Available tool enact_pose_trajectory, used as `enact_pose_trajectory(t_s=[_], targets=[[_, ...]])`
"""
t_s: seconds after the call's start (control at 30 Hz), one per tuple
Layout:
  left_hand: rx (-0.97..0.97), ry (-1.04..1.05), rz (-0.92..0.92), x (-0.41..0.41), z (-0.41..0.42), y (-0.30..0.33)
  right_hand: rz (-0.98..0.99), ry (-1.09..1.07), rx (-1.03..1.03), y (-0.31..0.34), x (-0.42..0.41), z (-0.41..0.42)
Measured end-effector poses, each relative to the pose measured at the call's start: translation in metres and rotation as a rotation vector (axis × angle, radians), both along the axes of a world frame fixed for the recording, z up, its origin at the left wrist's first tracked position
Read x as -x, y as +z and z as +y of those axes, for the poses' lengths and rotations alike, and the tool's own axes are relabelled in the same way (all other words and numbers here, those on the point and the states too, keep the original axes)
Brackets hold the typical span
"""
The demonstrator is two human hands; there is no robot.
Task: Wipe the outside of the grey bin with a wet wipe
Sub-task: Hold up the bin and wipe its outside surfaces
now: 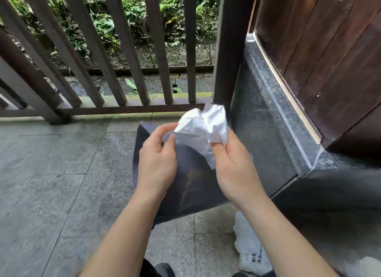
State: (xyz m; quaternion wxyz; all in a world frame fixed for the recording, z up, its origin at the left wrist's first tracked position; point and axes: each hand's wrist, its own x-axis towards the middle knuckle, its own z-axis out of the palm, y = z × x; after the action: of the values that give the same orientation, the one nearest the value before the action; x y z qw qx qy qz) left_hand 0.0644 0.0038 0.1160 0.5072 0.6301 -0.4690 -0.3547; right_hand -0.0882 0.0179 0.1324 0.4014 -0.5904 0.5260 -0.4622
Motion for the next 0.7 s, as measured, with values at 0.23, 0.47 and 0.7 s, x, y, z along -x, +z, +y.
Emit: enact_pose_trajectory(t_s=[0.23, 0.47, 0.7], targets=[[0.040, 0.091, -0.008, -0.011, -0.003, 0.004, 0.092, 0.224, 0.117, -0.018, -0.034, 0.014], [0.030, 0.152, -0.080, -0.027, -0.004, -0.004, 0.434, 0.395, 0.173, -0.031, -0.044, 0.009], [0.202, 0.019, -0.163, -0.038, 0.009, 0.003, 0.576, 0.025, -0.302, -0.035, -0.008, -0.027]])
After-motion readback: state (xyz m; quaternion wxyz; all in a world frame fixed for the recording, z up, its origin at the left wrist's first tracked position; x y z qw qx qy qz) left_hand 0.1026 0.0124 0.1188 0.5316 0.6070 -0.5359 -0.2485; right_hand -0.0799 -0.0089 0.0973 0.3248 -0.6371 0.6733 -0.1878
